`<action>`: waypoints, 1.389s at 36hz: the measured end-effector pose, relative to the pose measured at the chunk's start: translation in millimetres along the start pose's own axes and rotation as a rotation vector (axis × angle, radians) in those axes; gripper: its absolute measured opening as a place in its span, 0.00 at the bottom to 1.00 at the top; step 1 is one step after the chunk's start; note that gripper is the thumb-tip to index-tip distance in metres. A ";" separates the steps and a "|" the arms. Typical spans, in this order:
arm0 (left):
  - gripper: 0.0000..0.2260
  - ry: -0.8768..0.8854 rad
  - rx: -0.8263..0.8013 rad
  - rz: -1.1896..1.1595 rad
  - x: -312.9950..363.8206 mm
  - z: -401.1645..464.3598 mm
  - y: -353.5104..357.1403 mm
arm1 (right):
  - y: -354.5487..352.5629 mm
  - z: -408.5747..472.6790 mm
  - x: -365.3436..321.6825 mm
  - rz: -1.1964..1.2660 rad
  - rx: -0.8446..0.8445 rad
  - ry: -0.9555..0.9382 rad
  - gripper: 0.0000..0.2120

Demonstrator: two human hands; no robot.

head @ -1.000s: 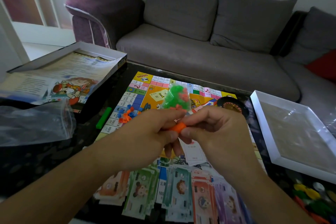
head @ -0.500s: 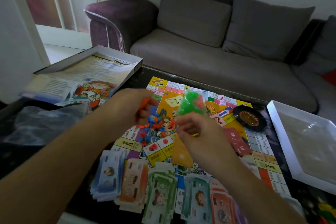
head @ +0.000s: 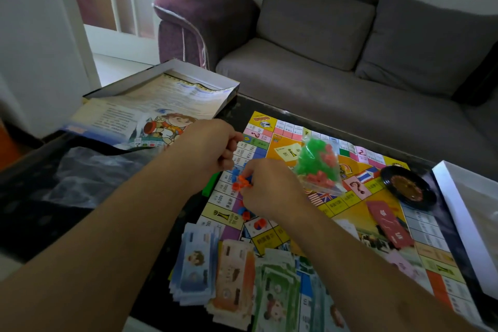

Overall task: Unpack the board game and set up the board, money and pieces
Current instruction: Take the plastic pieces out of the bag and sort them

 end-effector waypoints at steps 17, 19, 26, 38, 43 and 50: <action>0.09 0.014 -0.042 0.130 -3.6 5.9 7.5 | 1.8 -5.3 -5.3 -0.074 0.083 -0.110 0.02; 0.07 0.020 -0.042 0.126 -4.5 5.4 7.2 | 1.2 -6.8 -4.4 -0.067 0.085 -0.127 0.02; 0.06 -0.026 -0.006 0.212 -8.0 13.7 6.1 | -17.3 -14.1 5.8 0.137 0.124 -0.104 0.01; 0.13 0.152 -0.560 0.343 -31.1 -36.7 55.7 | -104.5 -105.3 44.8 0.395 0.394 -0.237 0.05; 0.14 0.344 -0.610 0.441 -28.5 -61.5 71.4 | -112.6 -134.0 57.3 0.420 0.446 -0.237 0.04; 0.11 0.266 -0.609 0.269 -42.8 -74.3 83.2 | -116.5 -154.1 73.9 0.770 0.456 -0.083 0.07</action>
Point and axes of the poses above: each hand's wrist, its own z-axis towards the middle knuckle, its own y-axis out of the palm, x = y × z, the point moved 5 cm from there along z, towards the middle knuckle, and after that the axes turned 5 degrees about z, right-handed, at the moved point
